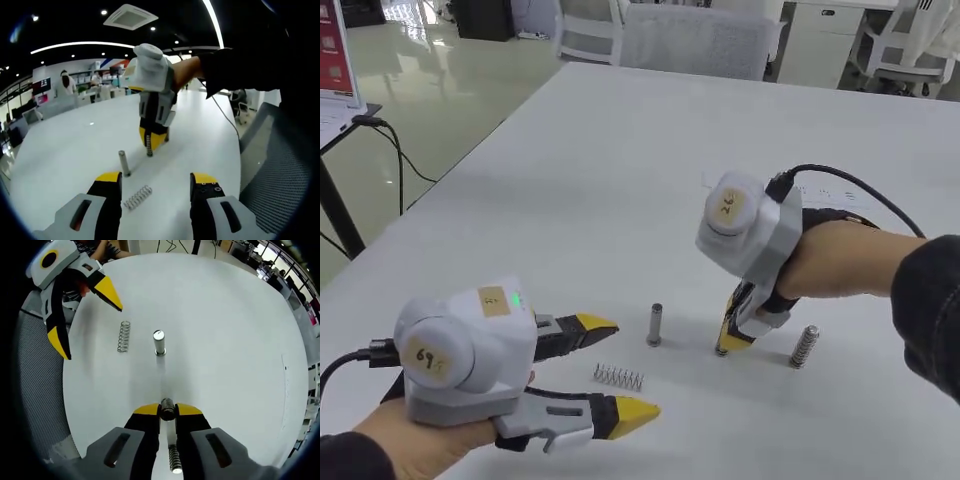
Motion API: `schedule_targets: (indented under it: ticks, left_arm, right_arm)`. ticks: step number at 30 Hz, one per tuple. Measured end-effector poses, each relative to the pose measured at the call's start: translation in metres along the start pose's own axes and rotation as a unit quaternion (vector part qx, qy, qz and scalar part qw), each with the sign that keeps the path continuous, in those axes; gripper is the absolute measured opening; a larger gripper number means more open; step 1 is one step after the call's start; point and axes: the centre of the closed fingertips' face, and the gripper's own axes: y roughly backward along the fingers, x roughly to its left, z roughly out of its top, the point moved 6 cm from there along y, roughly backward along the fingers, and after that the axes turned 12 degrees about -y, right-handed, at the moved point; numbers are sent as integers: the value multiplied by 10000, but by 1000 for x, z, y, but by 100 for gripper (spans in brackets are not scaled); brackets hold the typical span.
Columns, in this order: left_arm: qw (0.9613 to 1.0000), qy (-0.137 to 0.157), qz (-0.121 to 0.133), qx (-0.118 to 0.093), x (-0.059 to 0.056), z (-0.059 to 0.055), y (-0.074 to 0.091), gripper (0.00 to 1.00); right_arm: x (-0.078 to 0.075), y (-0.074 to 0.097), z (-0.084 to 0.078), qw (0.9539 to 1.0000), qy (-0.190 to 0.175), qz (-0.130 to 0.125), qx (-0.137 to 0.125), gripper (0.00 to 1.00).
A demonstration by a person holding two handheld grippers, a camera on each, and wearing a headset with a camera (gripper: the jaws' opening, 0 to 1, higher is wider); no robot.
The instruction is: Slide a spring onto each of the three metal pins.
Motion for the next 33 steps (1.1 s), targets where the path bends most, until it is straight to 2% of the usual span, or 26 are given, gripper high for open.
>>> schedule_targets:
  ticks: [8, 13, 18, 21, 24, 27, 33]
  left_arm:
    - [10000, 15, -1, 8, 0, -1, -1, 49]
    - [10000, 4, -14, 13, 0, -1, -1, 49]
    - [10000, 5, -12, 17, -1, -2, -1, 49]
    - [10000, 4, -14, 21, -1, -2, -1, 49]
    - [10000, -8, -11, 18, -1, -2, 0, 49]
    - [10000, -1, -3, 23, -1, -3, 1, 49]
    - [10000, 17, 18, 34, 0, -5, 2, 49]
  right_arm:
    - [-1, 6, -2, 9999, 46, -79, -81, 15]
    - [1, 19, 3, 9996, 103, -175, -217, 17]
    - [11, 35, 14, 9986, 191, -212, -436, 18]
    - [26, 41, 25, 9977, 273, -63, -623, 18]
    - [37, 41, 32, 9970, 362, 54, -676, 18]
    - [51, 38, 38, 9962, 446, 227, -709, 17]
    - [67, 24, 45, 9953, 472, 428, -727, 15]
